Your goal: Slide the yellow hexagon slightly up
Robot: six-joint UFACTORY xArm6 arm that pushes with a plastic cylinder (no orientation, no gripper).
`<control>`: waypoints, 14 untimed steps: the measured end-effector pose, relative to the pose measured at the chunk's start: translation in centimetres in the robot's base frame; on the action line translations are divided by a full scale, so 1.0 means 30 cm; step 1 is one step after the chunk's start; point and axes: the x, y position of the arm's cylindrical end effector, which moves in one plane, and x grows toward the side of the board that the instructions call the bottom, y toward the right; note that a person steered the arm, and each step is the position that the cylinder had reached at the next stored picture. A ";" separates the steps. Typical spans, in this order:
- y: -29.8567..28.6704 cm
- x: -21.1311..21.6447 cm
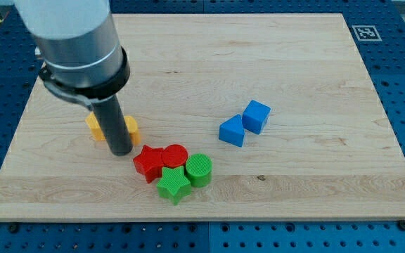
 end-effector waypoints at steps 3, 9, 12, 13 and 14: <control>0.000 -0.017; -0.120 -0.059; -0.086 -0.151; -0.126 -0.152; -0.161 -0.195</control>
